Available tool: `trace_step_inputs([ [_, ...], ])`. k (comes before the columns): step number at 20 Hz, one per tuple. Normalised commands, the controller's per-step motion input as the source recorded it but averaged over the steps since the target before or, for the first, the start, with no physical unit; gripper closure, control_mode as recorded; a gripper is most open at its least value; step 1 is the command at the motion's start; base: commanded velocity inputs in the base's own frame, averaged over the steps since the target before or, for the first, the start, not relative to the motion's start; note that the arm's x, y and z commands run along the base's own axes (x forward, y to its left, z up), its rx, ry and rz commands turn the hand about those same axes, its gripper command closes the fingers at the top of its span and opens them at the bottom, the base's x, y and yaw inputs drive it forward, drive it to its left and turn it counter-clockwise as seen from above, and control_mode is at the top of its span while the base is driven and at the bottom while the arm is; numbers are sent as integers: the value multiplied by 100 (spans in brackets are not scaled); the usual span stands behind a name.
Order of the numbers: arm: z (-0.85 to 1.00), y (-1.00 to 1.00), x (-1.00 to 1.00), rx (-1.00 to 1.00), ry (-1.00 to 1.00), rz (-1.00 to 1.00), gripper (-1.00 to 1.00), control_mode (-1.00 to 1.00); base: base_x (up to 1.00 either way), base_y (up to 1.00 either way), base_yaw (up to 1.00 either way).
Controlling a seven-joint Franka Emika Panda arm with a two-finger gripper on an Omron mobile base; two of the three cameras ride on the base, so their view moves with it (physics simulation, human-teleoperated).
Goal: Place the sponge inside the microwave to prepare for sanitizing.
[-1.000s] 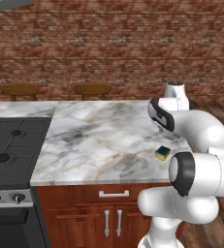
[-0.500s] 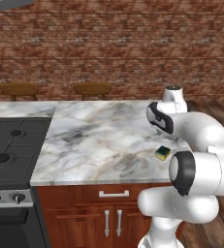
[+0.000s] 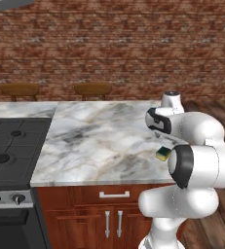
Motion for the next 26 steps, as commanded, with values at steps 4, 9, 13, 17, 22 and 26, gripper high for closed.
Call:
trace_step_inputs([
  [4,-19,0,14,0,-1,0,-100,-100,0,0,0],
  [9,-17,0,1,0,0,0,-100,-100,0,0,0],
  [13,-20,0,0,0,0,0,-100,-100,0,0,0],
  [17,-22,0,0,0,0,0,-100,-100,0,0,0],
  [22,-26,0,0,0,0,0,-100,-100,0,0,0],
  [26,-21,-1,0,0,0,0,-100,-100,0,0,0],
])
